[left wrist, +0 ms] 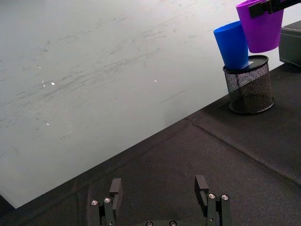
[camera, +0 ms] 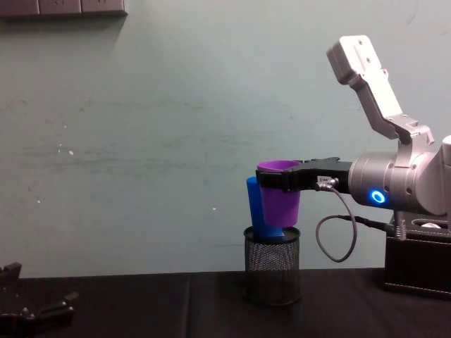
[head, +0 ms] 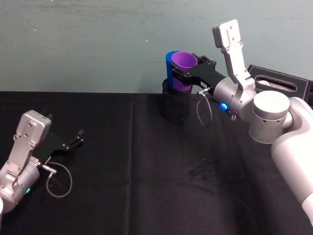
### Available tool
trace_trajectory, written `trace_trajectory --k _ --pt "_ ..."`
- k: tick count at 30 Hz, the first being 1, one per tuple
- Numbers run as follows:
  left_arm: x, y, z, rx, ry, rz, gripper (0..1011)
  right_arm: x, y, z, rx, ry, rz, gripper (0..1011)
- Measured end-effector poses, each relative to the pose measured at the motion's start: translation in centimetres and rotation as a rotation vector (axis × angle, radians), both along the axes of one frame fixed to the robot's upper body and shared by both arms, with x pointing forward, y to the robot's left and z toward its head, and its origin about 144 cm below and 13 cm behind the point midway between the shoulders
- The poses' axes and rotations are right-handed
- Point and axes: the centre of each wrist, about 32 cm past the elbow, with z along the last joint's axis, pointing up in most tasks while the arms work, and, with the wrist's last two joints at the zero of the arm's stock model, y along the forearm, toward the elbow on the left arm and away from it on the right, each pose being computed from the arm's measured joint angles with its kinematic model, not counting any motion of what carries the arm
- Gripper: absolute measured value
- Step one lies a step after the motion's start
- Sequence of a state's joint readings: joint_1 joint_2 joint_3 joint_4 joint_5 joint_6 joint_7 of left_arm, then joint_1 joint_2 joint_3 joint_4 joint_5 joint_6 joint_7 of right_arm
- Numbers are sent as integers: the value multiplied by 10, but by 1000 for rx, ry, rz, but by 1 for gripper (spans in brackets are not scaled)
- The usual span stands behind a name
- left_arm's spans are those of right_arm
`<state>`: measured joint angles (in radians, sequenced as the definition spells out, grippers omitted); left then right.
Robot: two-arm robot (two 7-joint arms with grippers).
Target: Pick up one cup with a gripper and tap it against the other cup.
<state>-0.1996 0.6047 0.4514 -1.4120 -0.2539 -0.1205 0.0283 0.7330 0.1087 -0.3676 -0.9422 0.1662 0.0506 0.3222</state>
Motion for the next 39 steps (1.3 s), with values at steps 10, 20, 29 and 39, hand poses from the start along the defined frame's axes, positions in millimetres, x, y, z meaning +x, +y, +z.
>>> trace_trajectory --k 10,20,29,39 --pt "0 0 0 0 0 0 1011 2 0 2 0 -1 -4 726" --pt "0 0 0 0 0 0 1011 5 1 4 -6 -1 -4 726" --pt "0 0 0 0 0 0 1011 8 1 6 -10 -1 -2 726" --pt "0 0 0 0 0 0 1011 12 1 9 -11 -7 12 726"
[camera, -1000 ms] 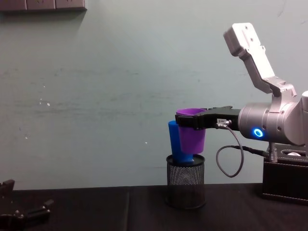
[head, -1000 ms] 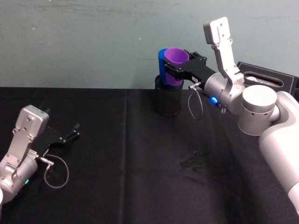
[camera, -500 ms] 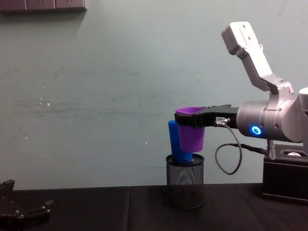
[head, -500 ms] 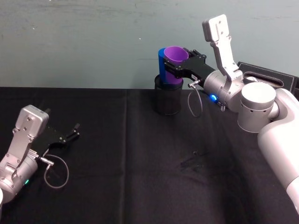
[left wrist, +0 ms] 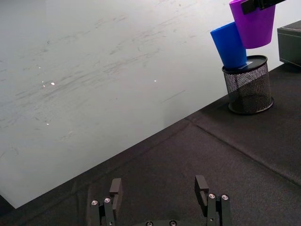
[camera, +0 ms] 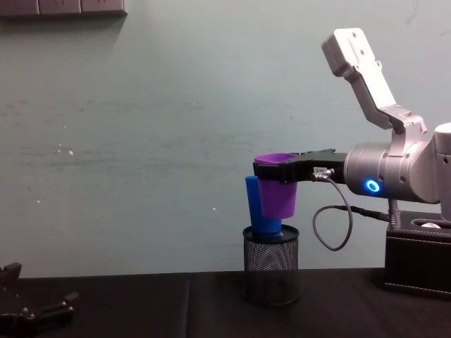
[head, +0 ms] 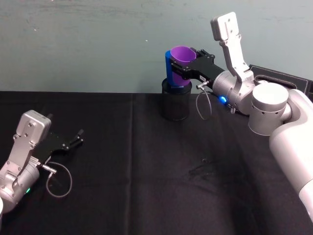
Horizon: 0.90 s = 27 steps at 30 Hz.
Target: Pick up one cup with a gripper and tap it against the other cup.
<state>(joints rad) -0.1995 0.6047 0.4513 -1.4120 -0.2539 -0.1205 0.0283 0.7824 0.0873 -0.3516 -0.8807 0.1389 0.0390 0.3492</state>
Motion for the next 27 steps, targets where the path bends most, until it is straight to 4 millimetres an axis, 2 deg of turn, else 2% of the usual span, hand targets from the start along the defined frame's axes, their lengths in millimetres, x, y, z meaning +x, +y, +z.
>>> trace_trajectory --k 27 --pt "0 0 0 0 0 0 1011 0 0 0 2 1 1 726"
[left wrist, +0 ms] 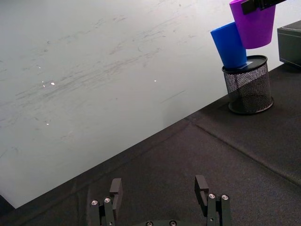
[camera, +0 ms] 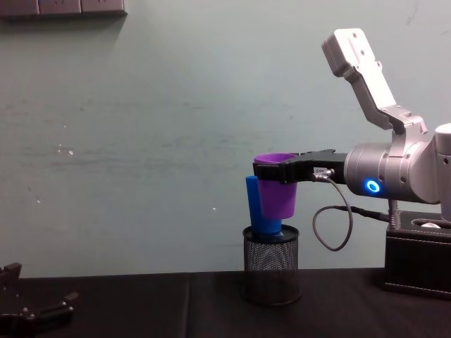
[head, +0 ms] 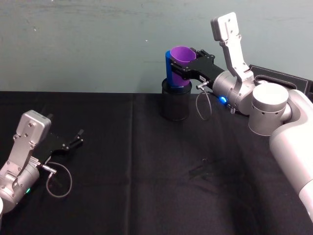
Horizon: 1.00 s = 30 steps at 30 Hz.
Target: Pick up one cup with a gripper and tap it against the other cup.
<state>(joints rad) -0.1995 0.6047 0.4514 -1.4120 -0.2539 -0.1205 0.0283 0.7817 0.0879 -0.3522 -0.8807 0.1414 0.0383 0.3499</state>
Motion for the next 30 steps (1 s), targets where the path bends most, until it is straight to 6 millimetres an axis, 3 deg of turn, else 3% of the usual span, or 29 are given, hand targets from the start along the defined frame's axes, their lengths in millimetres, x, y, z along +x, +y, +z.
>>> trace_trajectory --k 30 --pt "0 0 0 0 0 0 1011 0 0 0 0 0 -1 726"
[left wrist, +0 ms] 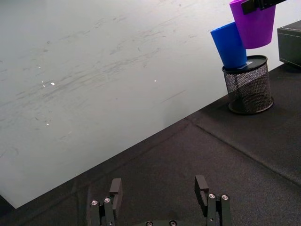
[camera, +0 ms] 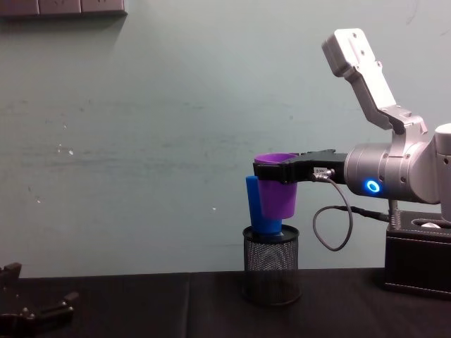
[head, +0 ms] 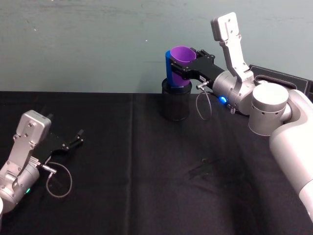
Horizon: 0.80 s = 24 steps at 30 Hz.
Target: Pick up one cup with a gripper and tap it against the other cup.
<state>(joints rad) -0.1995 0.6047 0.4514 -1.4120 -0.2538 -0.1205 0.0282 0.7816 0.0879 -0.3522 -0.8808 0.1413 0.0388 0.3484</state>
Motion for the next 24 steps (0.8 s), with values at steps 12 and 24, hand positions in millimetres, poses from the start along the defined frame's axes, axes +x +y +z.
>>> trace_trajectory --k 12,24 --pt "0 0 0 0 0 0 1011 0 0 0 0 0 0 726" --pt "0 0 0 0 0 0 1011 0 0 0 0 0 0 726"
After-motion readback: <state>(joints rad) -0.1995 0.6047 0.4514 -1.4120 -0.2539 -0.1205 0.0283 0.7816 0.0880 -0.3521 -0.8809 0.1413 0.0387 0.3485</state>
